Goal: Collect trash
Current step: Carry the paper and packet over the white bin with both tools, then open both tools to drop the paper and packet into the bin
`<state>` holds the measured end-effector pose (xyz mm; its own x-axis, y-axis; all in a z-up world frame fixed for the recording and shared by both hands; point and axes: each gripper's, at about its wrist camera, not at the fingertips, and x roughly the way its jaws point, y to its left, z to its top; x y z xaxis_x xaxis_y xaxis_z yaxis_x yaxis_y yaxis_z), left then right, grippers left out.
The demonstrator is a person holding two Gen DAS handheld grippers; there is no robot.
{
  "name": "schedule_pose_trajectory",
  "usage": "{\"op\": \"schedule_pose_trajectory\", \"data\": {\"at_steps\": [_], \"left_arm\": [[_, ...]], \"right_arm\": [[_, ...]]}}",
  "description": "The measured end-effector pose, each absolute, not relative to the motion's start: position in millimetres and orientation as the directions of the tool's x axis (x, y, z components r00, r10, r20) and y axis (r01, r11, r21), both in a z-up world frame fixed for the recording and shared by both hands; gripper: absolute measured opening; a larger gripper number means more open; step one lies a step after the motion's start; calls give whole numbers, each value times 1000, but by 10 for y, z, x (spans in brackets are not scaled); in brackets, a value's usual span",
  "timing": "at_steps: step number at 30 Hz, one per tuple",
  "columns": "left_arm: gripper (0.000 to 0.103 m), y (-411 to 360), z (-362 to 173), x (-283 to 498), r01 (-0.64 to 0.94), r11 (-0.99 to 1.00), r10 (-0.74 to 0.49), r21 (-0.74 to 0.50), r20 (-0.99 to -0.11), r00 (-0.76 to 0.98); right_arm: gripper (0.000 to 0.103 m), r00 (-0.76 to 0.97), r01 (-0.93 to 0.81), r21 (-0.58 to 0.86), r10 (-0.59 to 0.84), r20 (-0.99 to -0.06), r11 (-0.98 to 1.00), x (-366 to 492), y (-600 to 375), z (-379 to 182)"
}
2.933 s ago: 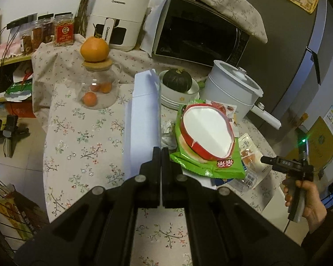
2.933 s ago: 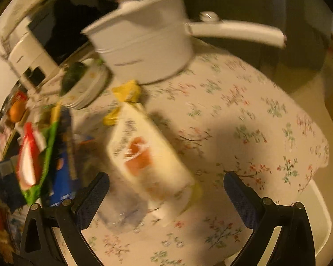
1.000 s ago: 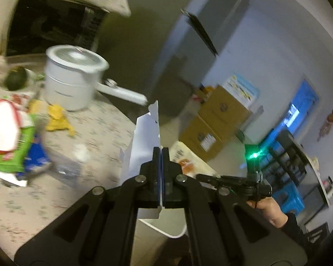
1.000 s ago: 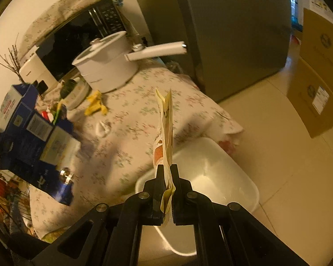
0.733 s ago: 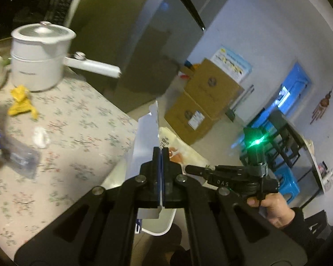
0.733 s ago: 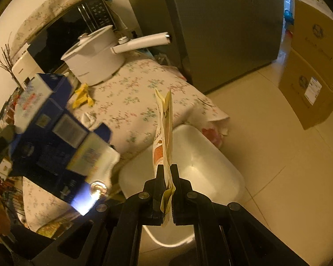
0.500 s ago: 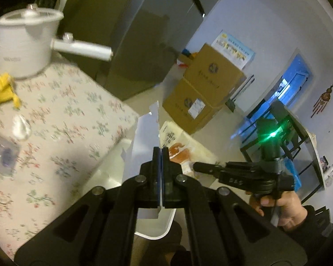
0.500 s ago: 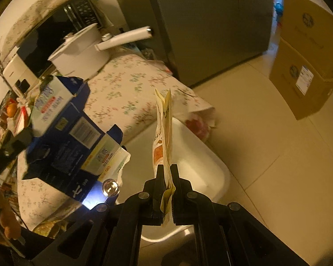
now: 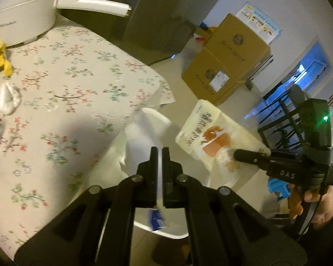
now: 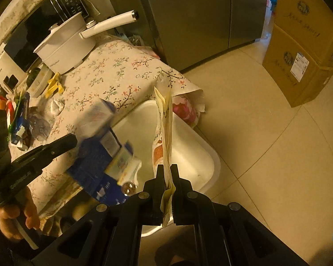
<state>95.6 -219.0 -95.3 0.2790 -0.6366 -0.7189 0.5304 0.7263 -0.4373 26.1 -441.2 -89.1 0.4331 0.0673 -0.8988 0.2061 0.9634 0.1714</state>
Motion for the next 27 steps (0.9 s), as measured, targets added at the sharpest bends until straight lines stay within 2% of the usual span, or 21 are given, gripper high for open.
{"op": "schedule_pose_trajectory", "data": {"at_steps": [2,4,6,8,10,15,16,23,24,26,27], "left_arm": [[50,-2123,-891,941,530,749,-608,-398,-731,310],[64,-2039,-828,924,523,768,-586,-369,-735,343],[67,-1980,-784,922,522,787,-553,-331,-753,357],[78,-1894,-742,903,518,807,-514,-285,-770,378],[84,-1802,-714,893,506,826,-479,-249,-783,397],[90,-1559,-685,871,473,859,-415,-195,-808,419],[93,-1516,-678,868,469,863,-407,-189,-809,423],[103,-1142,-581,851,442,880,-389,-175,-800,457],[103,-1081,-565,852,437,883,-386,-174,-798,463],[103,-970,-540,851,425,889,-377,-169,-796,473],[103,-930,-533,846,419,892,-373,-167,-795,478]], "right_arm": [[6,426,202,167,67,-902,965,274,-4389,-906],[6,418,199,163,66,-906,966,297,-4361,-933],[6,409,194,158,67,-910,968,323,-4328,-965],[6,396,186,153,69,-916,971,354,-4277,-1001],[6,386,179,151,72,-920,972,378,-4229,-1032],[6,358,168,146,78,-931,975,447,-4142,-1107],[6,351,167,142,76,-933,976,459,-4121,-1120],[7,305,171,102,46,-951,980,535,-4041,-1206],[9,301,173,94,38,-953,981,537,-4040,-1206],[20,296,183,75,18,-955,980,548,-4033,-1208],[34,296,188,74,16,-955,979,551,-4037,-1201]]}}
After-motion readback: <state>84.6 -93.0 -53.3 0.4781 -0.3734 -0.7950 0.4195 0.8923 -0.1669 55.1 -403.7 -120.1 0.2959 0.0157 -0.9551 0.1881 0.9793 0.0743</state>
